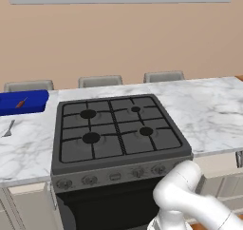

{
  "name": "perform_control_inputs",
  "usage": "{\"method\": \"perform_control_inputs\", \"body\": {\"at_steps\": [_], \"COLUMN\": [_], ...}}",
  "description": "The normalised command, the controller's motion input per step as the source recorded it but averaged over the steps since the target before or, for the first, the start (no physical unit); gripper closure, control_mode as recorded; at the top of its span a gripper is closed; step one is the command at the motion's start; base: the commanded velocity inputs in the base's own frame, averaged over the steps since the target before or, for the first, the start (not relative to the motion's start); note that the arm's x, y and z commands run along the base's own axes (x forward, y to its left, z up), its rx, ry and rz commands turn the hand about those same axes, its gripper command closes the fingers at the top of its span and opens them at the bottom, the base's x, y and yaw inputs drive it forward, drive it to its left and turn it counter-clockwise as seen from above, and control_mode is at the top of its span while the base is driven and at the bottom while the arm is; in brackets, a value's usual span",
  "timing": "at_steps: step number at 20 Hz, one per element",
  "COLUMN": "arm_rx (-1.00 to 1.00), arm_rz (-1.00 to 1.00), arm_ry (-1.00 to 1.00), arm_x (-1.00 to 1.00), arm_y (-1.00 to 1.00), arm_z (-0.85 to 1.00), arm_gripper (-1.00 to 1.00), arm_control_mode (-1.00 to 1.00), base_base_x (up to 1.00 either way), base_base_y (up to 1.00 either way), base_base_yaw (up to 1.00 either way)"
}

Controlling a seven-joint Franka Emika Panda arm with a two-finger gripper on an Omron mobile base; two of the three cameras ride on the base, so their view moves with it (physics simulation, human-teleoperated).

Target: Take the tongs from the drawer on the right and place them on the dining counter next to the tray containing the hot dog.

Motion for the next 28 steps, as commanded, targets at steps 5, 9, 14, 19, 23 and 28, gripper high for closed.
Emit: {"method": "perform_control_inputs", "body": {"at_steps": [5,9,14,19,23,28], "arm_rx": [0.0,0.0,0.0,0.0,0.0,0.0], "arm_rz": [0.0,0.0,0.0,0.0,0.0,0.0], "arm_ry": [0.02,0.02,0.0,0.01,0.04,0.0], "arm_x": [-0.41,-0.11,-0.03,-0.13,-0.34,-0.62], "arm_y": [-0.03,0.0,0.0,0.0,0.0,0.0], "arm_z": [-0.04,-0.03,-0.03,-0.04,0.0,0.0], "arm_gripper": [1.0,1.0,-1.0,-1.0,-1.0,-1.0], "arm_control_mode": [-1.0,-1.0,-1.0,-1.0,-1.0,-1.0], "base_base_x": [0.0,0.0,0.0,0.0,0.0,0.0], "base_base_y": [0.0,0.0,0.0,0.0,0.0,0.0], "base_base_yaw": [0.0,0.0,0.0,0.0,0.0,0.0]}}
